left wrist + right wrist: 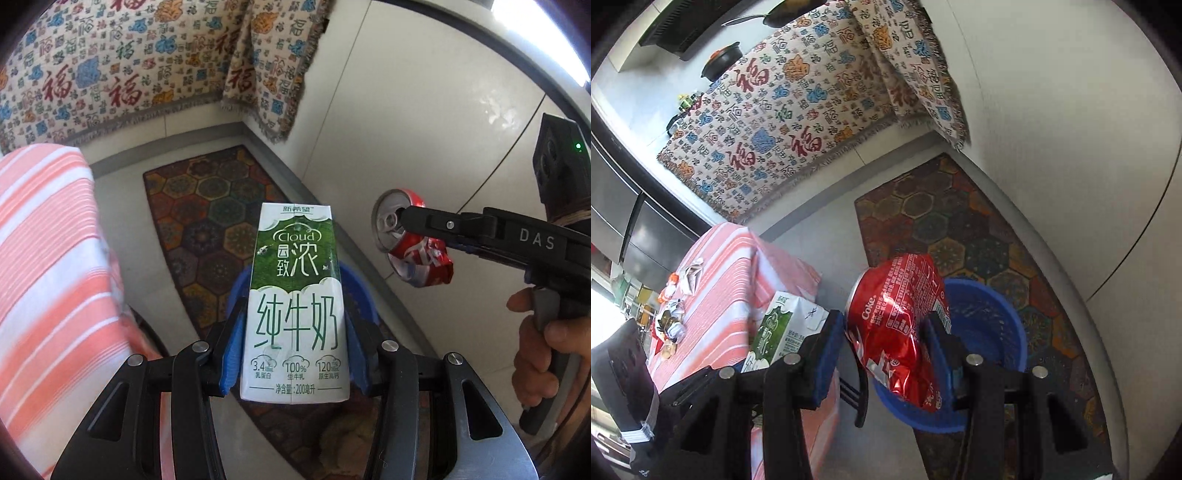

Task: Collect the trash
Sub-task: 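Carry the carton and wrapper to the blue wastebasket and release them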

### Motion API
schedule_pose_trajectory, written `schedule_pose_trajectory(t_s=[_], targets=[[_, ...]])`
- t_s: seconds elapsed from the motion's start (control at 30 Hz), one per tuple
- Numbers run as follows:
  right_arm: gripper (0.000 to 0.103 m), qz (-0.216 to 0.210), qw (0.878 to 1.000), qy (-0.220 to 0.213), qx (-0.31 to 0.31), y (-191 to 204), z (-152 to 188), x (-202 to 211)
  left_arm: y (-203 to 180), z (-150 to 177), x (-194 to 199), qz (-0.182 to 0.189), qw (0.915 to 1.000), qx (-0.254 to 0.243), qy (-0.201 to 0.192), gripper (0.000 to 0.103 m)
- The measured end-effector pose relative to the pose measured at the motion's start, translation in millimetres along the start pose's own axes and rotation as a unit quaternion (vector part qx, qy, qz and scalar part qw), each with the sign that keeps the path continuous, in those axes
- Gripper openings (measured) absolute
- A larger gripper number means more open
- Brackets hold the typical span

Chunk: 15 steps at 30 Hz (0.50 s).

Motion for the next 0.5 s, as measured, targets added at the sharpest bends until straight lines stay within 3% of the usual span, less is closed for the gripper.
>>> schedule_pose_trajectory(t_s=[0.43, 0.47, 0.5], targets=[[0.048, -0.006, 0.999, 0.013, -0.045, -41.4, -5.1, -22.7, -21.4, 5.3, -51.9, 0.008, 0.9993, -0.025, 0.028, 0.052], [0.052, -0.008, 0.999, 0.014, -0.048, -42.8, -5.5, -24.9, -22.2, 5.1, -56.8, 0.011, 0.9992, -0.026, 0.030, 0.056], [0.056, -0.009, 0.999, 0.014, -0.051, -44.3, -6.0, -26.9, -22.7, 5.8, -60.3, 0.011, 0.9990, -0.027, 0.033, 0.069]])
Point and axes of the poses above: each gripper's, at about its wrist camera, not at the fingertips, and x roughly against the way its jaws point, y to its left, z to its underside, the point moved 9 cm from there along -x, roughly the way its jaws point, and after that the axes turned 1 degree about -y, right-handed, at the moved point
